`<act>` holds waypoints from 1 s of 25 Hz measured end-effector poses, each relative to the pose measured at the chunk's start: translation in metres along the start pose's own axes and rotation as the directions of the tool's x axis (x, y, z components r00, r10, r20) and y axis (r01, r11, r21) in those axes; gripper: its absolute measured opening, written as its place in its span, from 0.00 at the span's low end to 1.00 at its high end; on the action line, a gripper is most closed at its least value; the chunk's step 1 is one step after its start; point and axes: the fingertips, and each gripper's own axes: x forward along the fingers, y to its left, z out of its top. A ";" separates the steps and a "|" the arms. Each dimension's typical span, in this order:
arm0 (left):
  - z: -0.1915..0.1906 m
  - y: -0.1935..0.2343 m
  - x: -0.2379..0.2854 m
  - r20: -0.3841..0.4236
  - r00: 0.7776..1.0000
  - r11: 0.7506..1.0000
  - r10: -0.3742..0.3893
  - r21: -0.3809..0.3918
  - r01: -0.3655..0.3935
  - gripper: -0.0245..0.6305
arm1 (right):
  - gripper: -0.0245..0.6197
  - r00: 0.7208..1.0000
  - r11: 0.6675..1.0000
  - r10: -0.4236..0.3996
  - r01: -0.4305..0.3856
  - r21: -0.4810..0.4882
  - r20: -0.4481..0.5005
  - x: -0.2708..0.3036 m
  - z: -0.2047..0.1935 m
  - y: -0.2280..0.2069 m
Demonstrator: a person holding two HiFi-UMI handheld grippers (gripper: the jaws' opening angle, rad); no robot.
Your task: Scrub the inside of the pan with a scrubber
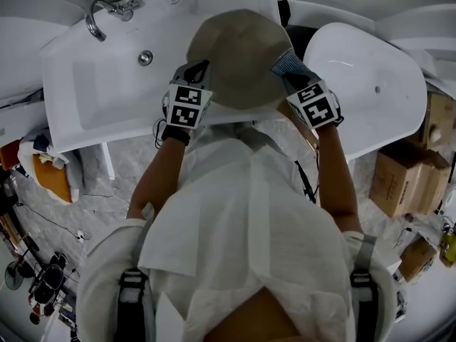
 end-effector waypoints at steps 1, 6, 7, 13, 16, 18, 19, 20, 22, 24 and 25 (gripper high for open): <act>0.001 0.001 0.000 0.001 1.000 1.000 0.001 0.000 -0.001 0.07 | 0.06 1.000 1.000 -0.015 0.015 0.004 0.002 0.001 0.002 -0.007; 0.003 0.007 0.001 0.002 1.000 1.000 0.005 -0.004 -0.005 0.07 | 0.06 0.997 0.997 -0.078 0.077 0.025 0.019 0.009 0.014 -0.042; 0.004 0.008 0.001 0.001 1.000 1.000 0.006 -0.006 -0.006 0.07 | 0.06 0.996 0.996 -0.084 0.084 0.028 0.021 0.011 0.016 -0.048; 0.005 0.013 0.003 -0.001 1.000 1.000 0.009 -0.011 -0.009 0.07 | 0.06 0.995 0.995 -0.095 0.094 0.019 0.038 0.025 0.037 -0.071; 0.006 0.015 0.004 0.003 1.000 1.000 0.010 -0.014 -0.010 0.07 | 0.06 0.994 0.994 -0.105 0.106 -0.005 0.041 0.034 0.052 -0.081; 0.008 0.017 0.004 0.007 1.000 1.000 0.011 -0.016 -0.011 0.07 | 0.06 0.993 0.994 -0.110 0.110 -0.016 0.039 0.041 0.061 -0.086; 0.008 0.019 0.004 0.008 1.000 1.000 0.012 -0.017 -0.012 0.07 | 0.06 0.993 0.993 -0.111 0.112 -0.022 0.038 0.044 0.065 -0.088; 0.008 0.020 0.004 0.010 1.000 1.000 0.014 -0.019 -0.014 0.07 | 0.06 0.993 0.993 -0.113 0.114 -0.029 0.036 0.047 0.070 -0.090; 0.010 0.024 0.003 0.013 1.000 1.000 0.018 -0.023 -0.018 0.07 | 0.06 0.993 0.992 -0.116 0.117 -0.044 0.033 0.053 0.079 -0.093; 0.011 0.026 0.002 0.016 1.000 0.999 0.021 -0.026 -0.020 0.07 | 0.06 0.993 0.991 -0.119 0.120 -0.065 0.025 0.058 0.088 -0.096; 0.011 0.027 0.001 0.017 1.000 0.999 0.022 -0.027 -0.021 0.07 | 0.06 0.993 0.990 -0.118 0.119 -0.075 0.021 0.061 0.092 -0.096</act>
